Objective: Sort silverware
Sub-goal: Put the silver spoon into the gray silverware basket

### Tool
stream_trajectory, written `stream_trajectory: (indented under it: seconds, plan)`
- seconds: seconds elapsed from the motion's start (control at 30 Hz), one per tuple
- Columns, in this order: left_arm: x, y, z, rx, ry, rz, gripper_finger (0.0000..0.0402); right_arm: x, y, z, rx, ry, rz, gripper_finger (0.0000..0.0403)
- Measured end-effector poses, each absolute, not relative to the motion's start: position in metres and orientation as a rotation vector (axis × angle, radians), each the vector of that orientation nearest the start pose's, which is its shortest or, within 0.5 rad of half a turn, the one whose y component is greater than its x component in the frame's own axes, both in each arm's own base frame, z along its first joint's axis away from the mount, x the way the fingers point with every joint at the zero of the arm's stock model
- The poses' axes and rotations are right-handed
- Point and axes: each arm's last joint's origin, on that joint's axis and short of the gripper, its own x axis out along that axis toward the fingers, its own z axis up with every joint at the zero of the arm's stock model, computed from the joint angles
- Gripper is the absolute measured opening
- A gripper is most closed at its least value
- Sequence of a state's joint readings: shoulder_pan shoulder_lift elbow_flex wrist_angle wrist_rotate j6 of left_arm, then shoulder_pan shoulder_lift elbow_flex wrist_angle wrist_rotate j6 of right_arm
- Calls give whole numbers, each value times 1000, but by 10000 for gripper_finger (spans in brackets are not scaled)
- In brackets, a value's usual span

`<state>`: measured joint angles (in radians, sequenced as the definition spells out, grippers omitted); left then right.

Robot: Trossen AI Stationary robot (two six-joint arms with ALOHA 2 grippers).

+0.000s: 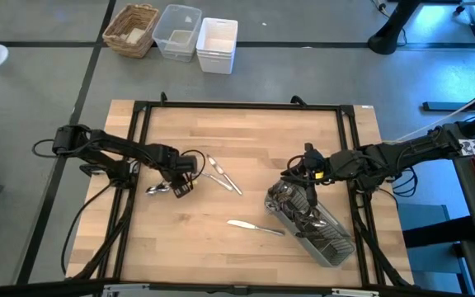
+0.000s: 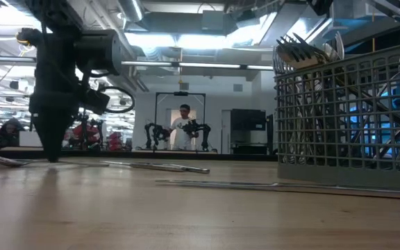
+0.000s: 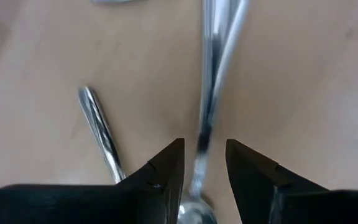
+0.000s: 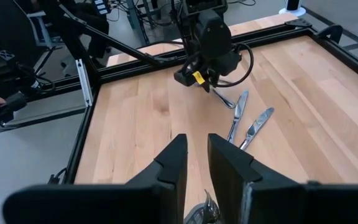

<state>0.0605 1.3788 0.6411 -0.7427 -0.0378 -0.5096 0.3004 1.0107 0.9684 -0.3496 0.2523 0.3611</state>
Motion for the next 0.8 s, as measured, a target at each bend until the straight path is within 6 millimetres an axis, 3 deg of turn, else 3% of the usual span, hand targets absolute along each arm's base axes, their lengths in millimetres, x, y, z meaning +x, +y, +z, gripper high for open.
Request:
stream_trajectory:
  seconds: [0.27,0.43,0.53,0.67,0.8]
  plan:
    - [191,15,133,-351,1417,492,110,208,57,340,249,381,-22,67]
    - [192,14,132,-364,1401,477,56,208,57,340,249,380,-22,67]
    - [195,14,133,-409,1383,467,14,208,57,340,249,380,-22,67]
    - [202,13,141,-492,1377,445,16,208,57,340,248,381,-22,67]
    - [216,6,156,-671,1366,252,7,208,57,340,225,380,-18,67]
